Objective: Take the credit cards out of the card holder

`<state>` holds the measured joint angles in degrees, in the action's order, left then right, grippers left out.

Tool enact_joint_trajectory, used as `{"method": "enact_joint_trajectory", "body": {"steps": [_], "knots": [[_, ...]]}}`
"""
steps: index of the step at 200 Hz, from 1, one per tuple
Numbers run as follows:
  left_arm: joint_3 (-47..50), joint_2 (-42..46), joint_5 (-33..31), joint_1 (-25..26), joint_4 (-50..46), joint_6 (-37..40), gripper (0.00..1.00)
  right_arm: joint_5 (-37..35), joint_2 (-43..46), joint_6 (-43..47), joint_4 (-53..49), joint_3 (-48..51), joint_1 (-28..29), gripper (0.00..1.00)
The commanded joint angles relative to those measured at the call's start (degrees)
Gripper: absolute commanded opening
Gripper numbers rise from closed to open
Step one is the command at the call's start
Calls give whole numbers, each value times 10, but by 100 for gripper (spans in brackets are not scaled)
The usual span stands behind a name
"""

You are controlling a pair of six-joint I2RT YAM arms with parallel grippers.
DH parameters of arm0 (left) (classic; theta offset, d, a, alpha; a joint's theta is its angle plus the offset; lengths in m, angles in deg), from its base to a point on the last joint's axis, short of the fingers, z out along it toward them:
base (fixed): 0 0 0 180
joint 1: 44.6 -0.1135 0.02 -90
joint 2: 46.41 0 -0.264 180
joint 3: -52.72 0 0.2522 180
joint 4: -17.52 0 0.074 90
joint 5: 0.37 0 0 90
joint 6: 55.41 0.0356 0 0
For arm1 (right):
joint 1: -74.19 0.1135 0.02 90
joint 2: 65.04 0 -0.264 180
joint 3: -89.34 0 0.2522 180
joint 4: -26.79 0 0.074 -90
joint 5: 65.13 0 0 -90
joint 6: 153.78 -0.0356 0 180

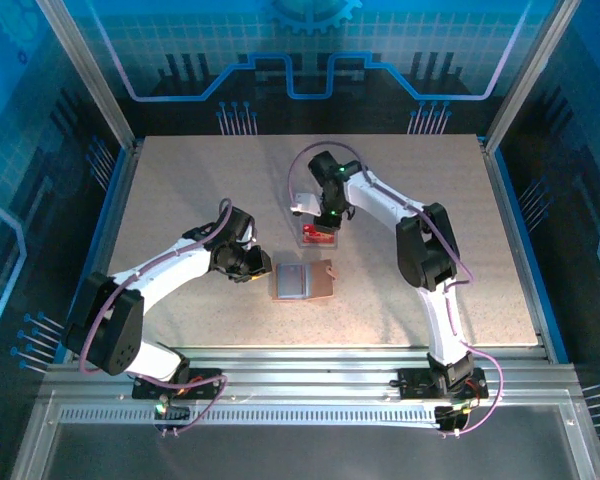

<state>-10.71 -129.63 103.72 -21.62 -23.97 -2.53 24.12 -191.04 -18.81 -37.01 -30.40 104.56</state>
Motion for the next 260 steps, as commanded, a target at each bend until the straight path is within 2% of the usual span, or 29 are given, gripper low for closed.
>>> {"method": "enact_joint_trajectory", "body": {"steps": [1, 91, 117, 149, 204, 226, 260], "knots": [[-3, 1, 12, -5, 3, 2, 24, -25, 29, -9, 51, 16, 8, 24], [-2, 5, 11, -5, 4, -1, 24, -2, 61, -10, 24, 10, 14, 26], [-3, 2, 15, -5, 9, -3, 24, 8, 80, -48, 19, 11, 19, 26], [-6, -8, 26, -5, 20, -5, 24, 53, 111, -229, 21, 27, 23, 28], [-1, -44, 72, -5, 75, -23, 22, 113, 195, -588, 76, 156, 40, 27], [4, -57, 91, -5, 95, -28, 20, 133, 215, -694, 73, 190, 48, 25], [24, -63, 116, -5, 143, -56, 18, 178, 235, -787, 103, 237, 72, 23]]}}
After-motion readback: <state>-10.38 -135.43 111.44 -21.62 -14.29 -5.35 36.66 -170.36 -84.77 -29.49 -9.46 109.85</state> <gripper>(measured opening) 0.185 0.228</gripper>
